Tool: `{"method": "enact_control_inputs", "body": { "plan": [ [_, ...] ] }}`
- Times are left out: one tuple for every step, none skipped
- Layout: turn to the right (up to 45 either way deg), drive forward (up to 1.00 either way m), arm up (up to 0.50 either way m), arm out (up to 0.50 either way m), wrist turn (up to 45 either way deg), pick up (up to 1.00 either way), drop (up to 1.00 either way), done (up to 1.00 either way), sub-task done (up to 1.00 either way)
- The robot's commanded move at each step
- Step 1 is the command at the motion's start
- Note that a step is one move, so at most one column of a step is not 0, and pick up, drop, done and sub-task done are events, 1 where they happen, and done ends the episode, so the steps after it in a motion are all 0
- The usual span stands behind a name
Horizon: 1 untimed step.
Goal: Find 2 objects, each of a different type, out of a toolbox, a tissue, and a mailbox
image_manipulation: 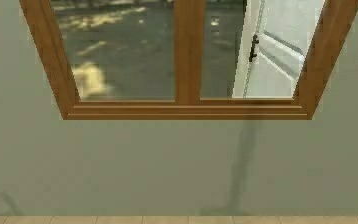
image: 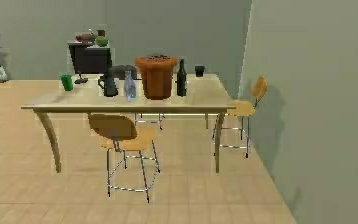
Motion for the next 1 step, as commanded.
{"method": "enact_control_inputs", "body": {
  "plan": [
    [-45.0, 0.0, 0.0, 0.0, 0.0, 0.0, 0.0, 0.0, 0.0]
  ]
}}
